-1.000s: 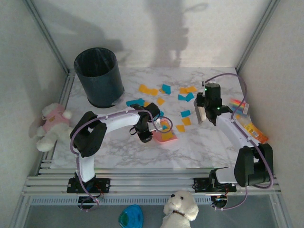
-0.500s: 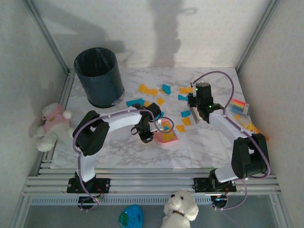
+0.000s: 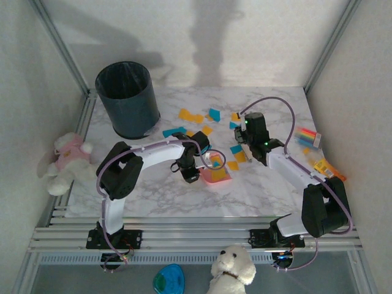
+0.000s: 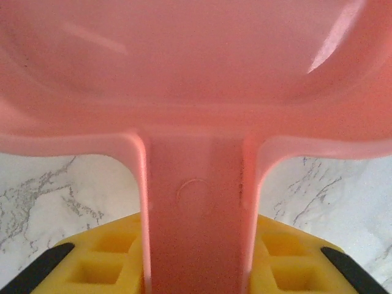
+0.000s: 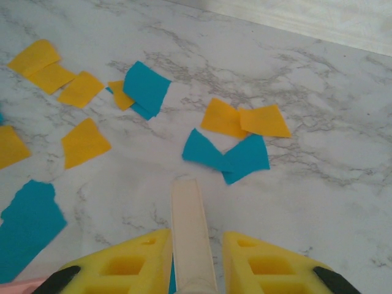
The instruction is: Sweep away the paper scraps from the table
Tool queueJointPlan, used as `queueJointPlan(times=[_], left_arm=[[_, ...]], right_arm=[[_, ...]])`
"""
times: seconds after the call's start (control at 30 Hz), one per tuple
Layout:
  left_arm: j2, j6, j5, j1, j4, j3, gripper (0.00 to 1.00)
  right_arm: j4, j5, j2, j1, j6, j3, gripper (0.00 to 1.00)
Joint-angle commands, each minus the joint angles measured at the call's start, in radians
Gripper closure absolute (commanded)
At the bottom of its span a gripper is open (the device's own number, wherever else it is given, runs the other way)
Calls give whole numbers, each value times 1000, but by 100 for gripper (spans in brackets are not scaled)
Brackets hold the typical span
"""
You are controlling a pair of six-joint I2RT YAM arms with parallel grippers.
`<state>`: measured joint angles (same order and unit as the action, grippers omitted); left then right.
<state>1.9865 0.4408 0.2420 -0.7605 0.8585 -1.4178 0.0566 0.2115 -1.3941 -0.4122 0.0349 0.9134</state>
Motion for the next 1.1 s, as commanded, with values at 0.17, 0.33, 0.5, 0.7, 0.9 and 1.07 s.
queueJointPlan(times=[0.17, 0.33, 0.5, 0.7, 0.9, 1.07], left_arm=[[38, -8, -27, -8, 52, -39, 100], [44, -10, -28, -10, 56, -46, 100], [46, -13, -25, -10, 53, -46, 100], [44, -15, -25, -10, 52, -44, 100], [44, -13, -21, -9, 53, -47, 100], [41, -11, -20, -10, 50, -43, 100]], right_arm=[[56, -41, 65, -39, -86, -47, 100], [47, -87, 73, -45, -114, -53, 100], [42, -133, 71, -46, -139, -57, 100], [28, -187, 82, -49, -181, -60, 100], [24, -218, 84, -58, -205, -56, 100], [9, -215, 98, -60, -236, -55, 100]])
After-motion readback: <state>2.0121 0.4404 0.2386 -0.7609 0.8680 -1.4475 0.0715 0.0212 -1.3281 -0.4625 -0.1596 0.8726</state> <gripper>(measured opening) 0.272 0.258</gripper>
